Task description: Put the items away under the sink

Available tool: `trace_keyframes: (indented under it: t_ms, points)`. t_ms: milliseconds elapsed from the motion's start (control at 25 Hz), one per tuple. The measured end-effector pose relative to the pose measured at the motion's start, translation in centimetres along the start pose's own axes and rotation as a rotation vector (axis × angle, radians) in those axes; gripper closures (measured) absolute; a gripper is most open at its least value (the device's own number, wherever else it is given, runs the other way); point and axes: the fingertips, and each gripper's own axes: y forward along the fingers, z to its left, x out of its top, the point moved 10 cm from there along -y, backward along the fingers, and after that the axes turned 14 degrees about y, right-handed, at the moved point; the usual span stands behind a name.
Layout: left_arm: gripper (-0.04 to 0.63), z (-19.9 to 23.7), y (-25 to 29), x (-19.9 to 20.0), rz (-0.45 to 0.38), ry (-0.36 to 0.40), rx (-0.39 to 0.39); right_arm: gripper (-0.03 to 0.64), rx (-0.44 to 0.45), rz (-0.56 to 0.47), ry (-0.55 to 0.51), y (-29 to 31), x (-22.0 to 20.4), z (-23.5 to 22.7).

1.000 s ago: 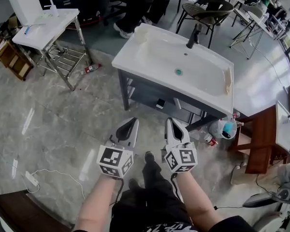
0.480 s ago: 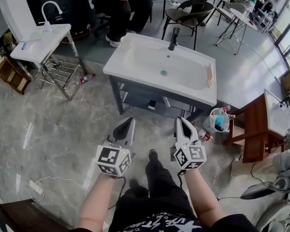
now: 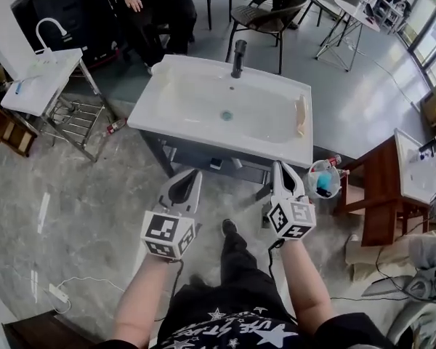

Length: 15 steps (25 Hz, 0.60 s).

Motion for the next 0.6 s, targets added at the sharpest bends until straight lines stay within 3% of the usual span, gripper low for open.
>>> trace_keyframes:
  t_ms: [320, 600]
  points:
    - [0.586, 0.2, 13.2, 1.7, 0.039, -0.008, -0.017, 0.614, -0.128, 0.029, 0.009, 8.0, 5.2, -10.3]
    - [0.586, -0.3, 21.0, 1.1, 0.097, -0.011, -0.027, 0.607, -0.245, 0.139, 0.066, 13.9, 6.7, -17.8]
